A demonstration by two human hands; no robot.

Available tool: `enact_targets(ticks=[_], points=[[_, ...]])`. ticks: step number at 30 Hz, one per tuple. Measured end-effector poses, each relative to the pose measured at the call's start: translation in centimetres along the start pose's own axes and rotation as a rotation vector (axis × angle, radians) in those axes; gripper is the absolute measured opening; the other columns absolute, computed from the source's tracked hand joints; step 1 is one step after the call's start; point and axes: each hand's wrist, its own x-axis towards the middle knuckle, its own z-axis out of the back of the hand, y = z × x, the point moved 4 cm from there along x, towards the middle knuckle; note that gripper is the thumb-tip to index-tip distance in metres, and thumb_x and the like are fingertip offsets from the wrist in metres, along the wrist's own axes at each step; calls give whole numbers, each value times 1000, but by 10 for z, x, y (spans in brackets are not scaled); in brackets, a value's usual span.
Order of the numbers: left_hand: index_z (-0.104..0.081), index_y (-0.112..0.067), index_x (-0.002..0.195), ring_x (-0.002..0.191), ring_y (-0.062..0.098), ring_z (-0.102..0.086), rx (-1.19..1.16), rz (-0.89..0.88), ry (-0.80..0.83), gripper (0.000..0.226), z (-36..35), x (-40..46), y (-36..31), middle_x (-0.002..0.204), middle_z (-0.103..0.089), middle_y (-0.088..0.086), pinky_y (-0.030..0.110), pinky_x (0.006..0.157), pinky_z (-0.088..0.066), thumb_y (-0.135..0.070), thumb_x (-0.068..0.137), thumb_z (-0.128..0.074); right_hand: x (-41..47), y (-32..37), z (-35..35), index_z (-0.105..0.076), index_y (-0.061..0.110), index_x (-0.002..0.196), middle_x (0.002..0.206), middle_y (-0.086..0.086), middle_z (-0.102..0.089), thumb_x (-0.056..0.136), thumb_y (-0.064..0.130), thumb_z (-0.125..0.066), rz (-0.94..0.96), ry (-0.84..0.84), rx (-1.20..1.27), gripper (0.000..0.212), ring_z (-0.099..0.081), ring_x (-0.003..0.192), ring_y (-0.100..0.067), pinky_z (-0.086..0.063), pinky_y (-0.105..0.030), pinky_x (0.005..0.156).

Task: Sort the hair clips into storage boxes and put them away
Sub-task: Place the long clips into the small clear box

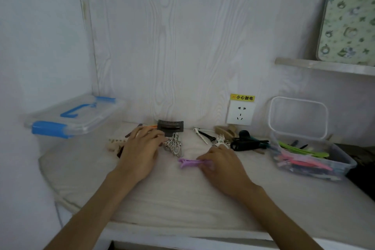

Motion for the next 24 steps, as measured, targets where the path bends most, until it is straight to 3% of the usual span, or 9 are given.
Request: enact_targets(ticks=[3, 8, 11, 14, 20, 24], points=[[-71, -23, 92, 93, 19, -60, -62, -1, -64, 34, 0, 18, -29, 96, -69, -7, 29, 86, -36, -7, 63, -71, 10, -15, -1, -65, 30, 111, 104, 2, -64, 90, 37, -51, -131, -37, -54, 27, -50, 107, -19, -33, -30, 88], [-56, -25, 121, 115, 17, -49, -94, 61, 33, 35, -25, 50, -69, 123, -58, -5, 30, 94, -35, -13, 89, -48, 29, -26, -10, -63, 18, 103, 111, 0, -58, 88, 34, -52, -165, -81, -78, 24, -47, 109, -19, -38, -29, 91], [-55, -21, 119, 111, 20, -53, -32, 132, 127, 34, -42, 55, -66, 120, -59, 0, 33, 92, -37, -8, 89, -47, 43, -27, -20, -59, 14, 103, 117, 0, -54, 89, 28, -51, -108, -72, -63, 21, -45, 113, -18, -39, -27, 89], [-55, -22, 117, 110, 19, -53, -7, 223, 114, 33, -43, 51, -50, 117, -59, -1, 32, 92, -37, -6, 89, -48, 62, -25, -29, -55, 11, 104, 116, -5, -54, 90, 26, -46, -126, -31, -78, 21, -46, 112, -22, -40, -31, 87], [-63, -22, 107, 104, 18, -56, -53, 446, 62, 22, -39, 45, -20, 110, -65, -3, 33, 94, -35, -18, 90, -49, 88, -14, -45, -45, 9, 122, 126, -13, -54, 91, 15, -39, -152, 68, -244, 32, -47, 117, -31, -33, -38, 97], [-63, -19, 106, 106, 20, -56, -11, 486, 85, 27, -39, 40, -13, 109, -64, 1, 36, 95, -32, -25, 93, -41, 80, -13, -41, -48, 11, 115, 122, -8, -54, 92, 11, -41, -36, 29, -192, 24, -46, 114, -28, -35, -36, 91]])
